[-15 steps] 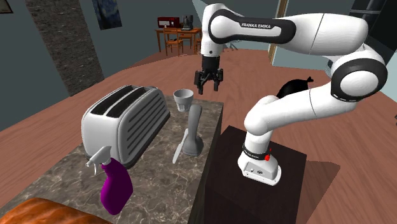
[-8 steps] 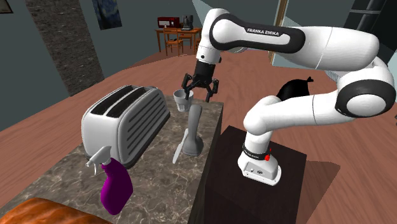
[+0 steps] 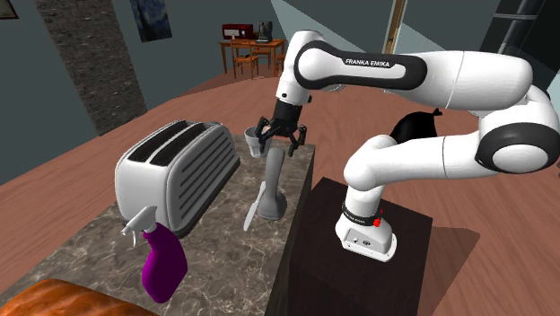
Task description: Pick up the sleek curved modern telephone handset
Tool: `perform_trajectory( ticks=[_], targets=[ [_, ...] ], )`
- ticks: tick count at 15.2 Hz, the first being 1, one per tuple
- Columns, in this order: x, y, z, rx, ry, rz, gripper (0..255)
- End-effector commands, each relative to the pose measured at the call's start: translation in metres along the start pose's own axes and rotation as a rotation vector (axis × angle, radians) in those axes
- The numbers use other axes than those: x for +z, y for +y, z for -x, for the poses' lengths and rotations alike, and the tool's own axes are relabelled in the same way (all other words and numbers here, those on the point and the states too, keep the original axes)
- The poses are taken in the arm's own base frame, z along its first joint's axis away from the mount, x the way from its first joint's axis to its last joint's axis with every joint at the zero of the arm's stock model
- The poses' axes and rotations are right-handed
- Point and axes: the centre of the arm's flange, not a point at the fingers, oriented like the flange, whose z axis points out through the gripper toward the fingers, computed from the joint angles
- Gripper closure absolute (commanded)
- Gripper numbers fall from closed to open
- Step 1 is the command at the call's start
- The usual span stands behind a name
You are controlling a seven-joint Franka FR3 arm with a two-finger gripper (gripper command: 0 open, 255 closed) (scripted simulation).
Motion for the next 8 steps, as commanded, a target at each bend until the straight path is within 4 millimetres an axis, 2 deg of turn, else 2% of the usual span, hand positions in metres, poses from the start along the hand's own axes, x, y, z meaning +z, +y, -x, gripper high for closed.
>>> perform_trajectory(
  ticks=[1, 2, 8],
  targets=[
    [0.0041, 0.0014, -0.0002, 0.0, 0.0, 0.0, 0],
    [0.0041, 0.0019, 0.0002, 0.0, 0.0, 0.0, 255],
    [0.0043, 0.0021, 0.0005, 0.0, 0.0, 0.0, 255]
  ],
)
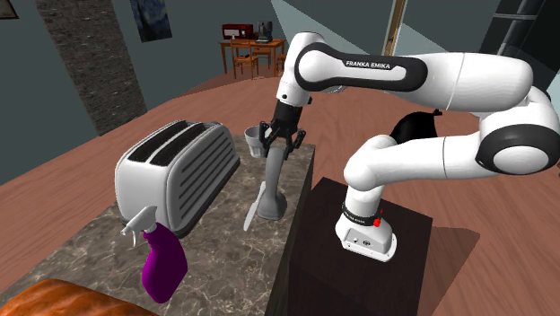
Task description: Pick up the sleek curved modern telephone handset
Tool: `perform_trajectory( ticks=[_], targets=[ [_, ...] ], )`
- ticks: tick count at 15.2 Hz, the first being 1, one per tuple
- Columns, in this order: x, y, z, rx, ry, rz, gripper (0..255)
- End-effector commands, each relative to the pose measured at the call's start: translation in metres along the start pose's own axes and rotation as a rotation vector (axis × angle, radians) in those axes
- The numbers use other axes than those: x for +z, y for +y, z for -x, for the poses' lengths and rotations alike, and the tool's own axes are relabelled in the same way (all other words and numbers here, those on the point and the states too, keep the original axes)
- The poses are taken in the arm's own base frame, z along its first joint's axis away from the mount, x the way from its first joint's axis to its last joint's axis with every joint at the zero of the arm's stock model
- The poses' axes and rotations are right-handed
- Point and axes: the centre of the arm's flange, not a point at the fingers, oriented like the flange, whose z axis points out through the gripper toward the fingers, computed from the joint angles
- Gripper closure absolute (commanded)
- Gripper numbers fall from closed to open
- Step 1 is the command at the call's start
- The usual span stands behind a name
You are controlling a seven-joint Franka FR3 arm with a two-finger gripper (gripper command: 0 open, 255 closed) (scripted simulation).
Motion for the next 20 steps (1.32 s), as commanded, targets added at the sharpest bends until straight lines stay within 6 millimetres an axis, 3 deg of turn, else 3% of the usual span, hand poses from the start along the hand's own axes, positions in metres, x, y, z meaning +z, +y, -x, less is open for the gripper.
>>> perform_trajectory(
  ticks=[1, 3, 18, 20],
  targets=[
    [0.001, 0.0, 0.0, 0.001, -0.002, 0.003, 255],
    [0.001, 0.0, -0.001, 0.001, -0.002, 0.003, 255],
    [-0.074, -0.024, 0.01, 0.001, -0.002, 0.003, 255],
    [-0.074, -0.024, 0.01, 0.001, -0.002, 0.003, 255]
  ],
)
